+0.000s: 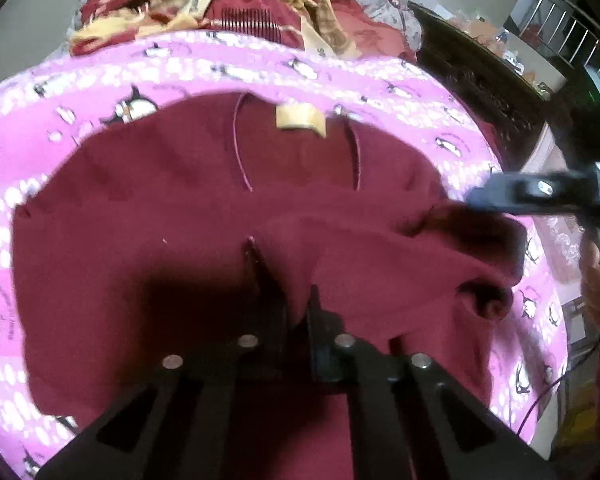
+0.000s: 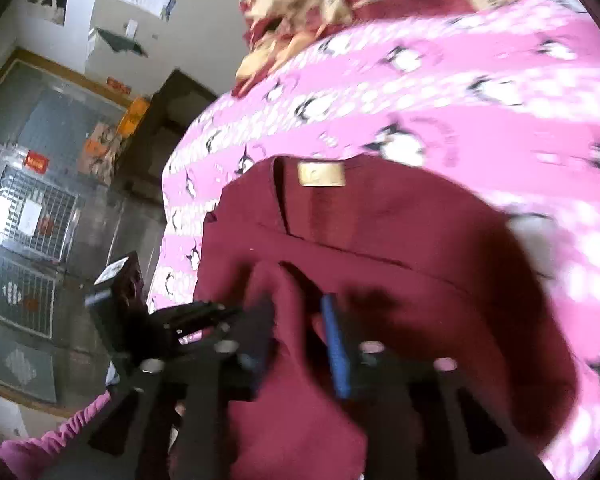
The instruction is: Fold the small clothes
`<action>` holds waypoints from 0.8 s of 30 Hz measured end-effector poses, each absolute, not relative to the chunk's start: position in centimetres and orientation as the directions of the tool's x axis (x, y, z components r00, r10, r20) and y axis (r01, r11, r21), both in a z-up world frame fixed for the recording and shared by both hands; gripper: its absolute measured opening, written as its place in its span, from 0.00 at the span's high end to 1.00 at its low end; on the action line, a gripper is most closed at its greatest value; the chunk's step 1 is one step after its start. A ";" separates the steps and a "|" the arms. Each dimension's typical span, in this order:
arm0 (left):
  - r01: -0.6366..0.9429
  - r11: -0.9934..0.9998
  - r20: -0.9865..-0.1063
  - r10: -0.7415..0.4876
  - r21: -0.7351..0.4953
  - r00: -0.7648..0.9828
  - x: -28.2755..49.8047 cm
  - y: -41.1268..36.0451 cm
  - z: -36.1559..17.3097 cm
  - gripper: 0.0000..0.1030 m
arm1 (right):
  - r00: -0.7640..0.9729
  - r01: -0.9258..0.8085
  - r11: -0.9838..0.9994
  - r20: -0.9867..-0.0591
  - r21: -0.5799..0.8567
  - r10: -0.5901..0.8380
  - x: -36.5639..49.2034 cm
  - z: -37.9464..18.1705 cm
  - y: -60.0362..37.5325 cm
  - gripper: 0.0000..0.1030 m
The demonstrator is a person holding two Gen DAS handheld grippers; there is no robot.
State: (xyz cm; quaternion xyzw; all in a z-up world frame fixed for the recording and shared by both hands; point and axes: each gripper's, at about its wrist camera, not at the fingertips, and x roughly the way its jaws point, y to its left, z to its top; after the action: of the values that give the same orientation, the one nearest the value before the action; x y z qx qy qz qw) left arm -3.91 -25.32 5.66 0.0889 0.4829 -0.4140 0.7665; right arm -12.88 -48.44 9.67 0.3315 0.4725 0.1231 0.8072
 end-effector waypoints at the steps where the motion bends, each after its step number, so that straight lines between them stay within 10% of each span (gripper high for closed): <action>1: 0.720 0.643 -0.806 -0.555 -0.260 0.204 -4.1 -25.1 6.5 0.94 | 0.540 0.117 0.749 -0.675 0.652 0.503 -14.0 10.2 -49.1 0.62; 16: 0.763 0.637 -0.670 -0.615 -0.111 0.416 -6.3 -23.9 25.3 0.94 | 0.637 0.169 0.887 -0.735 0.429 0.234 -25.6 11.1 -48.3 0.42; 24: 0.732 0.676 -0.681 -0.574 -0.082 0.454 -6.7 -22.5 27.0 0.94 | 0.621 0.216 0.901 -0.765 0.377 0.171 -22.6 9.3 -46.4 0.41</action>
State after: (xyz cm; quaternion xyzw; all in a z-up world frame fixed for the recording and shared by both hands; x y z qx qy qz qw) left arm -6.73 -22.54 27.04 0.1124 0.3513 -0.3865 0.8453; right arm -22.57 -46.43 9.34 0.2225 0.4349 -0.0129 0.8725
